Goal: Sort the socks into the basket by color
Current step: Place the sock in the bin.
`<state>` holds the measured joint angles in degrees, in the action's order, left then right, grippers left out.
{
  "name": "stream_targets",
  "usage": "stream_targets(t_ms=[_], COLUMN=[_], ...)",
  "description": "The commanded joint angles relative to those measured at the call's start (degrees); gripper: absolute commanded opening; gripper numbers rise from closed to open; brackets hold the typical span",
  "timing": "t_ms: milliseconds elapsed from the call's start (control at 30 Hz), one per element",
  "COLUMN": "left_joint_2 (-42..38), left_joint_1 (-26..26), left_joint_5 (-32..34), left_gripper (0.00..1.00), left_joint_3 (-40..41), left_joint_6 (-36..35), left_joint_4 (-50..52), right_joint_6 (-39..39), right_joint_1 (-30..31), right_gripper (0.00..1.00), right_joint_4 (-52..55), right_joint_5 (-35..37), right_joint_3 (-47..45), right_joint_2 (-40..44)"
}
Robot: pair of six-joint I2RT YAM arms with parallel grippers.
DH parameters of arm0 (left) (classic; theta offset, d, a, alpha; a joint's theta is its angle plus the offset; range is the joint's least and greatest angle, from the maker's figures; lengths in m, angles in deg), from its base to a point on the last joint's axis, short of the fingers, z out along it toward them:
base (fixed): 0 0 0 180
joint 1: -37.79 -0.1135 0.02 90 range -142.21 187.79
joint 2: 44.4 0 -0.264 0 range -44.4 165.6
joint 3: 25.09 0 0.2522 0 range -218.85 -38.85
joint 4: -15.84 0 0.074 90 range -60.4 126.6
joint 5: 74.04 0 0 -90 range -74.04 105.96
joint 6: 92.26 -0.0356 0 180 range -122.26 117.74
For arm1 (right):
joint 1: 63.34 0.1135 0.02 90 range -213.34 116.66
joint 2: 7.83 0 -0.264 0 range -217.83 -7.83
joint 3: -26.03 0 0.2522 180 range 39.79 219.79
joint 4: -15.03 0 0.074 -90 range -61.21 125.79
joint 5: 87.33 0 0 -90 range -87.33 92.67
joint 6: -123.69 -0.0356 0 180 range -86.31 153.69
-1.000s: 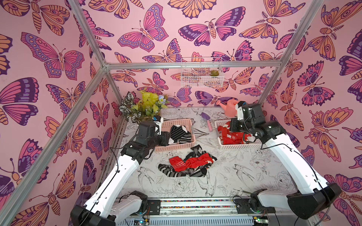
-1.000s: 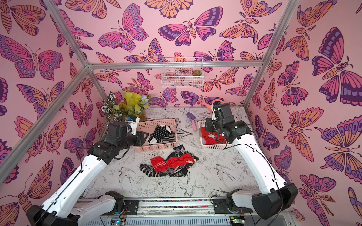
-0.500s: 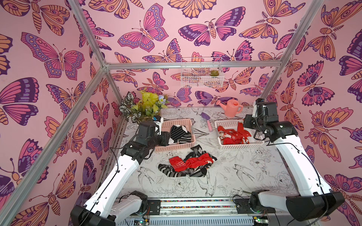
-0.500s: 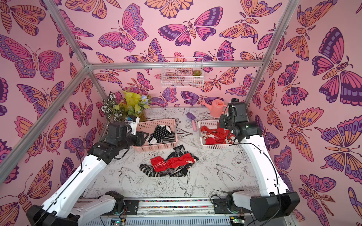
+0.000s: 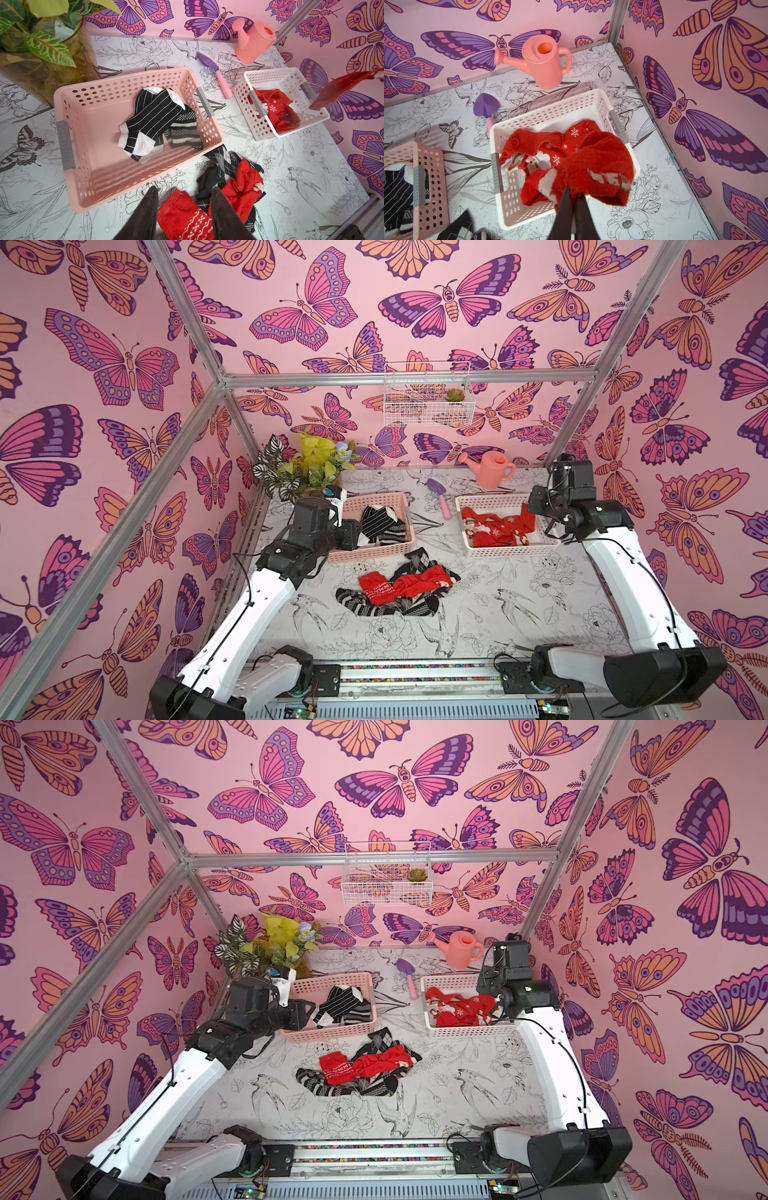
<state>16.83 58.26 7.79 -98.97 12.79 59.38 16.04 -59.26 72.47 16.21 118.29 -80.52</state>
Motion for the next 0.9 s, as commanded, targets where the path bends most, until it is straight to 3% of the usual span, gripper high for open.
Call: stream_targets(t_ms=[0,867], left_joint_2=[0.16,-0.08], left_joint_1=[-0.44,-0.43], left_joint_5=[-1.09,-0.99], left_gripper=[0.44,0.44], left_joint_3=[0.92,0.96], left_joint_6=[-0.54,-0.63], left_joint_4=[-0.5,-0.45], right_joint_6=[-0.41,-5.43], right_joint_1=[-0.81,-1.32], right_gripper=[0.0,0.0], right_joint_4=[-1.21,-10.22], right_joint_5=[1.22,-3.24], right_joint_3=[-1.56,-7.02], right_joint_2=[-0.24,-11.82])
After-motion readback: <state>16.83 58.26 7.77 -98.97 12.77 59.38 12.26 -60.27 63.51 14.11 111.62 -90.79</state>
